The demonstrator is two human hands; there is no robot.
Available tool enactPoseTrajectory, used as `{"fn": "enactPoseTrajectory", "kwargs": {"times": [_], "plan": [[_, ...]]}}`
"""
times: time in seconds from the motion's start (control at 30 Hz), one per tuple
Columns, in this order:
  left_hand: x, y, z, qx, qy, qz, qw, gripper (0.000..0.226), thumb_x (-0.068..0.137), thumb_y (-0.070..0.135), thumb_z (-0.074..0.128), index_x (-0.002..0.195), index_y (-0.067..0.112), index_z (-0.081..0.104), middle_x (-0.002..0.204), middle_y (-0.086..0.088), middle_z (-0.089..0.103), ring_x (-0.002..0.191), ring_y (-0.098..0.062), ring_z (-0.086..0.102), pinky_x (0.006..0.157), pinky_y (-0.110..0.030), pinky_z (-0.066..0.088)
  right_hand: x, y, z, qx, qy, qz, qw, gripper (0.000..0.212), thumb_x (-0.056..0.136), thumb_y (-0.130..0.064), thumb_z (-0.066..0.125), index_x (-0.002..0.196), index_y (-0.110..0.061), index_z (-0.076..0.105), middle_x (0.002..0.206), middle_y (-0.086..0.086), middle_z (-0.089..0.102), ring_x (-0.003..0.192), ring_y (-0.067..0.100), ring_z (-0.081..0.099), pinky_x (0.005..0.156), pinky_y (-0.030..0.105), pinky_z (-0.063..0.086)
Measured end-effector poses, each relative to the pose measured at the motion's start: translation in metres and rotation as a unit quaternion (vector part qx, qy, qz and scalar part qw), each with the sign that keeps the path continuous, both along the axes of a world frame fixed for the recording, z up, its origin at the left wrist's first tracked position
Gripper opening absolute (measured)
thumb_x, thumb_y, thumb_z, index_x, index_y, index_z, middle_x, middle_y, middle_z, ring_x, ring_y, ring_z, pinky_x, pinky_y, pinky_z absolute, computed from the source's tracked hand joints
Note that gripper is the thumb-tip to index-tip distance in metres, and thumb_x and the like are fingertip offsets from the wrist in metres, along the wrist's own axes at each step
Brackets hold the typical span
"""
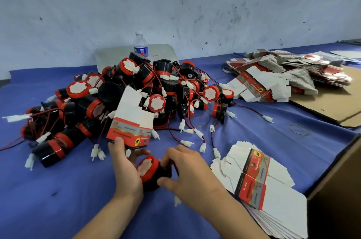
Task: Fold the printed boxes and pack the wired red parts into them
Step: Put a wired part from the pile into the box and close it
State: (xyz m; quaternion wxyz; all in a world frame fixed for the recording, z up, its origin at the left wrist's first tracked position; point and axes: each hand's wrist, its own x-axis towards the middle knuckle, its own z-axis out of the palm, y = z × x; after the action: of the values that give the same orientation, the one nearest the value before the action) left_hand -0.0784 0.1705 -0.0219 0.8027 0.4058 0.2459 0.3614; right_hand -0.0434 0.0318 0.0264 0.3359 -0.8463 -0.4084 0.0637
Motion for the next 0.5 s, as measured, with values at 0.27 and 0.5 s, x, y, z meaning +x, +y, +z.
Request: {"fn": "enactPoseTrajectory", "kwargs": {"times": [0.27,0.5], "plan": [[-0.002,-0.018,0.0,0.168,0.029,0.014,0.985,0.058,0.071,0.066,0.042,0.106,0.021,0.049,0.085,-0.013,0.05,0.085,-0.042,0.051,0.085,-0.069,0.042,-0.004,0.004,-0.008,-0.113,-0.03,-0.026,0.993,0.054,0.081,-0.039,0.069,0.128,-0.021,0.05,0.115,0.004,0.062,0.109,0.027,0.052,0.08,0.032,0.043],[0.0,-0.023,-0.002,0.085,0.003,-0.039,0.996,0.069,0.075,0.067,0.042,0.106,0.008,0.06,0.089,-0.007,0.066,0.087,-0.029,0.063,0.063,-0.036,0.055,-0.002,0.006,-0.009,-0.077,-0.035,-0.003,0.996,0.049,0.077,-0.043,0.07,0.116,-0.019,0.051,0.107,0.002,0.058,0.102,0.021,0.051,0.074,0.032,0.043]]}}
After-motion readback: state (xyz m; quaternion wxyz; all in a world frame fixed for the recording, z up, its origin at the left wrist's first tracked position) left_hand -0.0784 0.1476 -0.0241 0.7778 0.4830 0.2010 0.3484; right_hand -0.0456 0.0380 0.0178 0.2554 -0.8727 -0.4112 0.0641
